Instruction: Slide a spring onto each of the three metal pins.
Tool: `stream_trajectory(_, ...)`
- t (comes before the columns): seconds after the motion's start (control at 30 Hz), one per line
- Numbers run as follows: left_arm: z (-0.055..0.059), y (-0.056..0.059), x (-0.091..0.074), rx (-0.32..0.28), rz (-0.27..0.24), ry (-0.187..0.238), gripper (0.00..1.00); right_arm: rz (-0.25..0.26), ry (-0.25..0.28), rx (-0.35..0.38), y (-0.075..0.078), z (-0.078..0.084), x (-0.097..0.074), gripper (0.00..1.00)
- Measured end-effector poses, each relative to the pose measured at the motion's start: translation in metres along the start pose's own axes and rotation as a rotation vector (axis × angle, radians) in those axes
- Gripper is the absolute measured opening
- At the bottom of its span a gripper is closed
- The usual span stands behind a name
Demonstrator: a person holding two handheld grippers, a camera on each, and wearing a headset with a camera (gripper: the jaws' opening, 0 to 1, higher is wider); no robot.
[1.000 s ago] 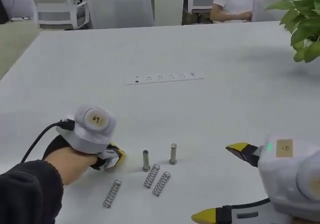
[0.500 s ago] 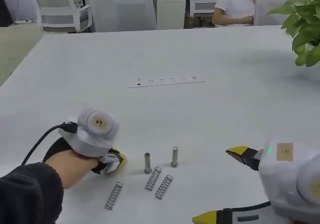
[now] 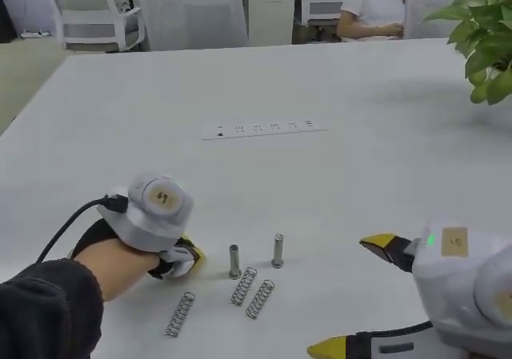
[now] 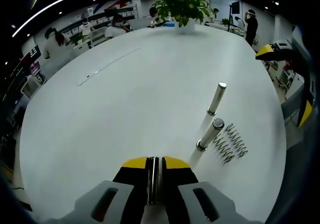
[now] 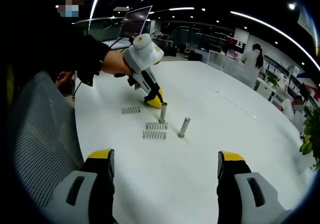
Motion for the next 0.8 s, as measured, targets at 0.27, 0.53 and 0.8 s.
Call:
stream_trajectory(0.27,-0.001,-0.002,0.0,-0.03,-0.007,-0.007,0.0,0.006,0.002,0.0,0.001,-0.001,-0.001,0.84)
stream_trajectory(0.53,-0.009,-0.004,-0.012,-0.075,-0.012,0.026,0.0,-0.001,0.002,-0.003,0.0,-0.001,0.0,0.83)
stream_trajectory(0.8,-0.013,-0.002,-0.026,-0.082,-0.019,0.048,0.0,-0.005,0.0,-0.01,-0.001,-0.001,0.001,0.83)
Point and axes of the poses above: the centre of the closed fingertips' face, and the gripper's own axes: x roughly forward along the fingers, y roughly to its right, z roughly out of its underside, the point moved 1 cm from there along -x, roughly backward along the fingers, and after that the axes turned 13 degrees about y, right-handed, at the moved point
